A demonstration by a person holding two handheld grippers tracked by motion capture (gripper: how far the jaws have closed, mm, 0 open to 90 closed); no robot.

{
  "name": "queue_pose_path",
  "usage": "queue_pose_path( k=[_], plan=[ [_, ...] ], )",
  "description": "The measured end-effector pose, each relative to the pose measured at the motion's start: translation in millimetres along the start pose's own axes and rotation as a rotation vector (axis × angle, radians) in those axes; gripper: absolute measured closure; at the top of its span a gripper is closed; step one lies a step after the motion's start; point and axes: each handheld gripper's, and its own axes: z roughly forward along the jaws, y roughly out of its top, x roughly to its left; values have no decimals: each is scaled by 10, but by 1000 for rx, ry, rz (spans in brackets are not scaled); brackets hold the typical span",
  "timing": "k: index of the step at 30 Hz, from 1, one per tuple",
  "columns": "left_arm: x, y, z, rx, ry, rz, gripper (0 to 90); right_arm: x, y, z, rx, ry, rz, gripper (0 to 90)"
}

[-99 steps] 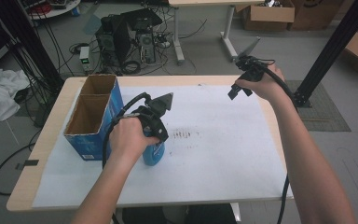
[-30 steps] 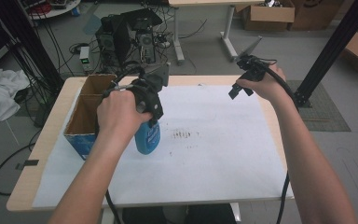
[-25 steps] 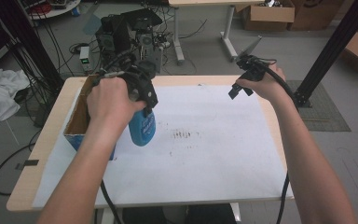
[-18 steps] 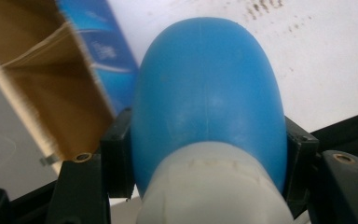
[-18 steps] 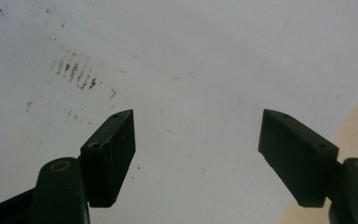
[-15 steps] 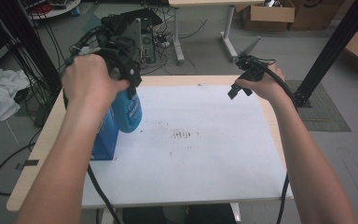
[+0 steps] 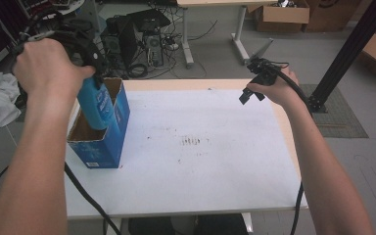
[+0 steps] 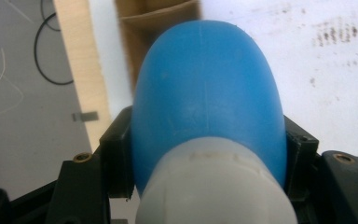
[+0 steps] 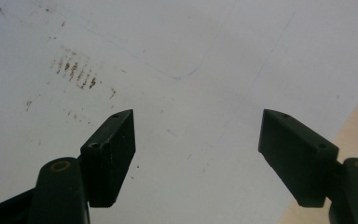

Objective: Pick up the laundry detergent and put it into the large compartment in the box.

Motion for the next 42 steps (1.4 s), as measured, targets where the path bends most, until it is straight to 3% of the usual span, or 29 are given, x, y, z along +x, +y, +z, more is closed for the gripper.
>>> queue_pose_path(
  k=[2,9,17,24,42],
  plan=[
    [84,-7,-3,-3,10,-30,380,0,3,7,4,0,2,275],
    [234,-11,26,4,15,-69,380,-8,12,15,2,-1,3,275],
    [285,40,199,28,24,-65,380,-29,6,18,11,-5,7,275],
    [316,65,376,42,2,-69,380,-25,5,21,13,-12,2,275],
    [304,123,1000,119,-13,-55,380,-22,4,61,20,-14,-7,280]
  ],
)
